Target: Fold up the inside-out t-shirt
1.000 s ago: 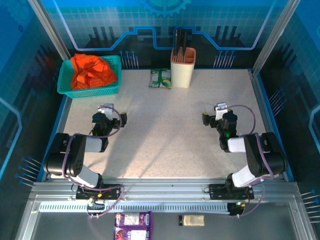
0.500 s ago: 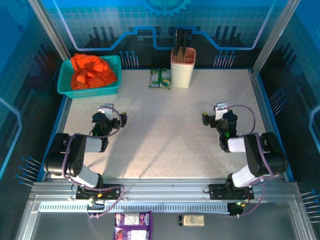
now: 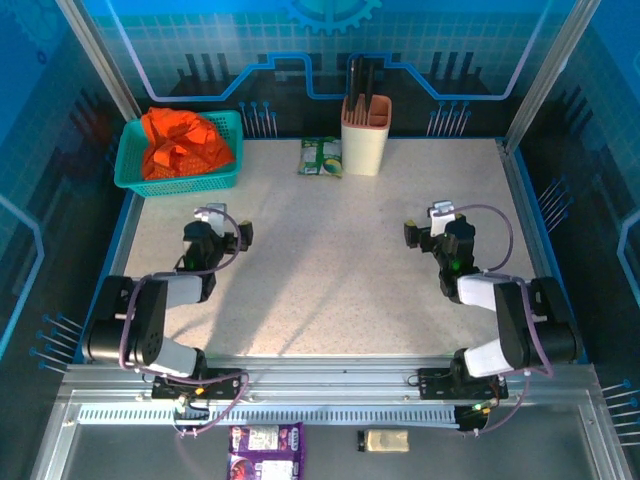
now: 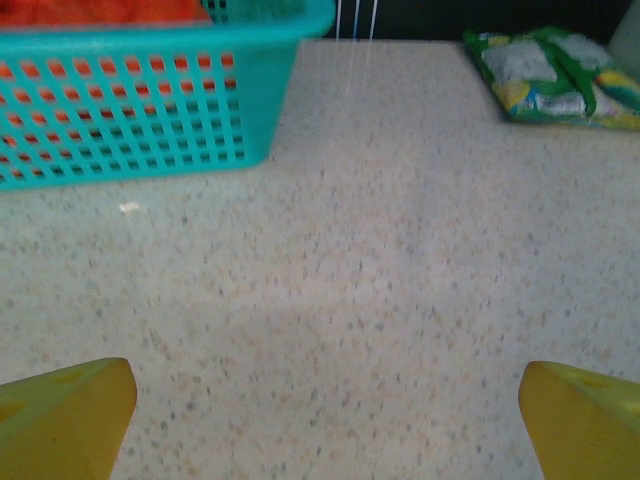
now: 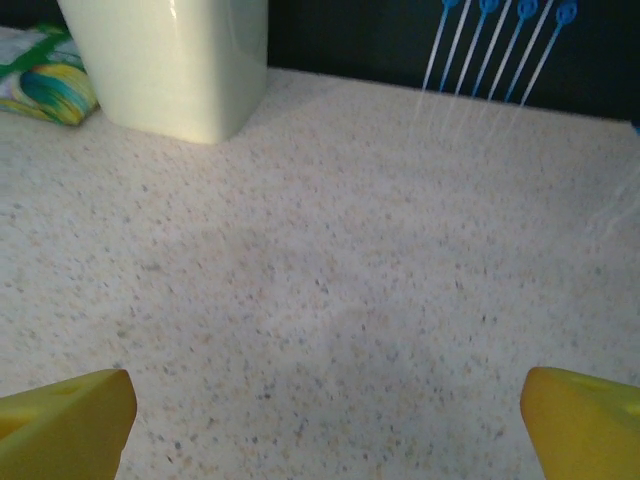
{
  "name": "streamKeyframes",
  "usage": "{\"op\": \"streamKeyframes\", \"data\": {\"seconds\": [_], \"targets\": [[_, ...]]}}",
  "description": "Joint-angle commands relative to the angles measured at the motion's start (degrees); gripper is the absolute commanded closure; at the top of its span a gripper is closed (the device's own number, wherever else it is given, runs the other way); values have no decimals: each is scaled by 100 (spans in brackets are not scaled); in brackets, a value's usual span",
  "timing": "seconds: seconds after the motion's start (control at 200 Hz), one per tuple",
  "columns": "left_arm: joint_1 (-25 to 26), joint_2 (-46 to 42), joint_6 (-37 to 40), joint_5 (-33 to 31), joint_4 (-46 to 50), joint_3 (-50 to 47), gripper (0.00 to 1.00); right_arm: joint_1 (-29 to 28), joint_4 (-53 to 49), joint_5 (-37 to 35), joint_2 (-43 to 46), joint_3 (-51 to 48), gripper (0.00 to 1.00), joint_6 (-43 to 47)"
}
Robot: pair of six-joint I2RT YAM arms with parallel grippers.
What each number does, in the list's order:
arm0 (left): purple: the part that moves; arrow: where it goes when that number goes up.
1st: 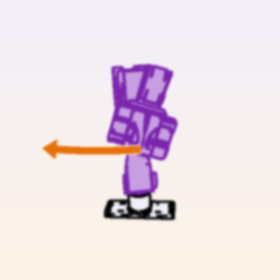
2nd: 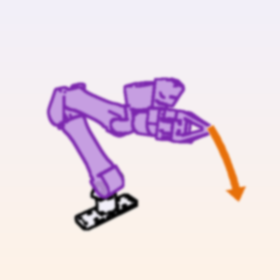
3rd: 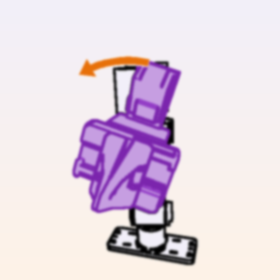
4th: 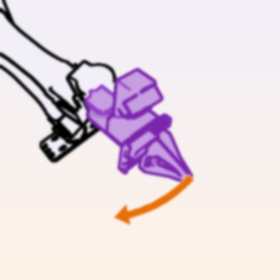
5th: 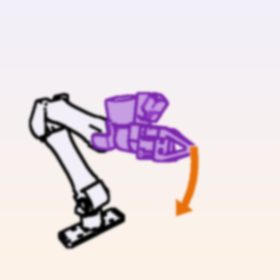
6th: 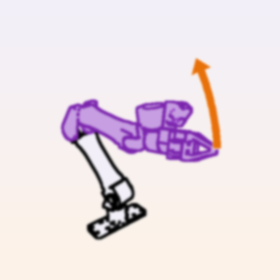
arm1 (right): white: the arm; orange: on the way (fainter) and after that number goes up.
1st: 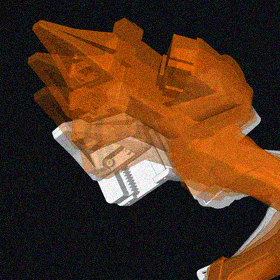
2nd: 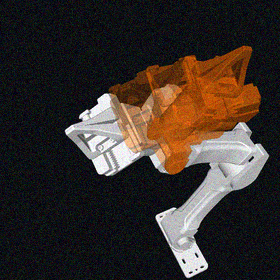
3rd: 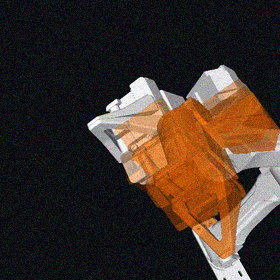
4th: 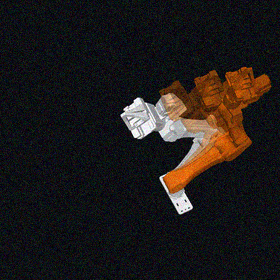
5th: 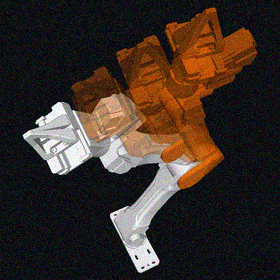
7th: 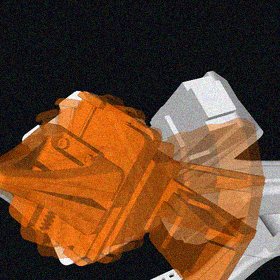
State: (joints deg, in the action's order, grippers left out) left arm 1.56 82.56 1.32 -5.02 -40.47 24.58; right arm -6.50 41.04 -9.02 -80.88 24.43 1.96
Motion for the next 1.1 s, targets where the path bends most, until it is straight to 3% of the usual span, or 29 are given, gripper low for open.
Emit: {"op": "streamKeyframes", "data": {"seconds": [0.0, 0.11, 0.225, 0.365, 0.59, 0.886, 0.966, 1.096], "targets": [[20, -457, -185, -279, 1044, 471, 1, -247, -1078, -105, 538, 485, 0, 169], [20, -692, -549, -649, 1706, 839, 1, -380, -1832, 4, 855, 876, 0, 49], [-59, -547, -871, -939, 2994, 1748, 1, -481, -2515, 9, 959, 1357, 0, -260], [-334, 185, -1187, -946, 4624, 3234, 1, -596, -3135, 180, 956, 1776, 0, -390], [-911, 1495, -1431, -563, 6115, 5279, 1, -815, -3424, 274, 1059, 1899, 0, -374], [-1372, 3170, -1340, -757, 7272, 7613, 1, -913, -3696, 324, 1249, 1849, 0, -380], [-1510, 3598, -1354, -545, 7431, 8153, 9, -923, -3697, 300, 1304, 1800, 0, -407], [-1595, 4345, -1345, -551, 7885, 9135, 11, -944, -3708, 229, 1321, 1715, 0, -427]]}}
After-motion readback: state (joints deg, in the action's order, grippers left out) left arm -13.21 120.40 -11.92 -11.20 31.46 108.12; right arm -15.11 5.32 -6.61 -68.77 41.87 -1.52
